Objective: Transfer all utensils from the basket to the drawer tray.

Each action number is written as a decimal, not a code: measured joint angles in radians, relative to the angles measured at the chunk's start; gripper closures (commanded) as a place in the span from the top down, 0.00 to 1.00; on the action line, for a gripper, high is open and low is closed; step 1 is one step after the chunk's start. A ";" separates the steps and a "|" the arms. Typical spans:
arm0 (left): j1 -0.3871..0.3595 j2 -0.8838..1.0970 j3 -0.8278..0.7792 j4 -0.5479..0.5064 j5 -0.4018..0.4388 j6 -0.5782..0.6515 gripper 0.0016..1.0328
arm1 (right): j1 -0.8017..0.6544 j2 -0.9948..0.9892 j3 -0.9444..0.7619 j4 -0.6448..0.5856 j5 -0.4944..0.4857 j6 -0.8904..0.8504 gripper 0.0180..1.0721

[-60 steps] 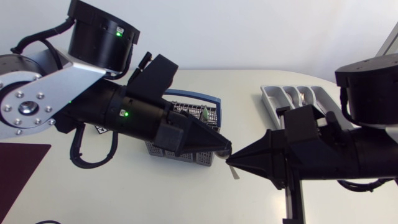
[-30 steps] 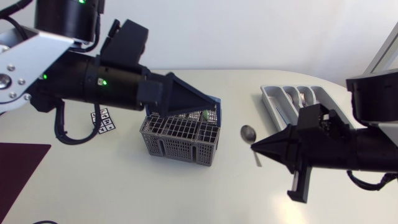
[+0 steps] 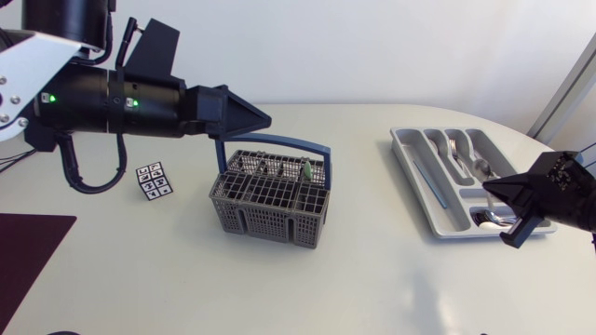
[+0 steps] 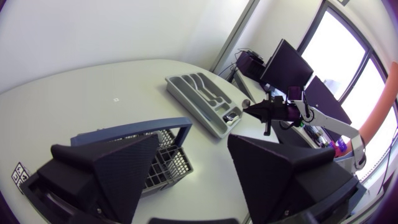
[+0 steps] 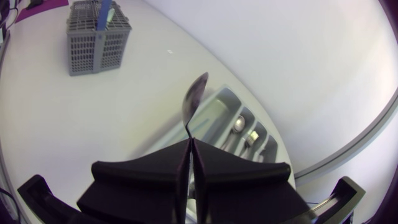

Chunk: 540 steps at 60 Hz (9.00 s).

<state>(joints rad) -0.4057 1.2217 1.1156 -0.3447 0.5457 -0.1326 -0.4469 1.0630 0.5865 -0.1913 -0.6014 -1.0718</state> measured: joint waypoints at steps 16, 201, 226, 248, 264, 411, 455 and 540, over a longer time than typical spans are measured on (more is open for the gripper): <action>0.035 0.000 -0.029 -0.026 -0.058 0.057 0.77 | -0.147 0.271 -0.019 0.281 0.014 -0.129 0.05; 0.097 0.343 -0.285 0.269 -0.391 0.291 0.19 | 0.892 0.488 0.476 -0.097 0.098 0.683 0.11; 0.086 0.478 -0.126 0.294 -0.386 0.291 0.19 | 1.097 0.426 0.404 -0.150 0.139 0.687 0.10; 0.124 0.415 -0.150 0.294 -0.380 0.291 0.22 | 0.958 0.276 0.344 -0.150 0.181 0.686 0.26; 0.142 0.302 -0.201 0.295 -0.360 0.291 0.22 | 0.864 0.287 0.280 -0.126 0.220 0.682 0.20; 0.037 -0.135 -0.315 0.001 -0.319 0.426 0.61 | 1.150 0.441 0.375 -0.045 0.240 0.255 0.16; -0.109 -0.216 -0.304 -0.014 -0.376 0.424 0.67 | 1.159 0.228 0.364 -0.090 0.311 0.264 0.06; -0.527 0.031 -0.105 0.075 -0.458 0.387 0.41 | 1.094 -0.311 0.242 -0.232 0.362 0.392 0.05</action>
<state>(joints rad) -0.9329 1.2522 1.0111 -0.2699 0.0879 0.2546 0.6468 0.7517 0.8284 -0.4232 -0.2398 -0.6800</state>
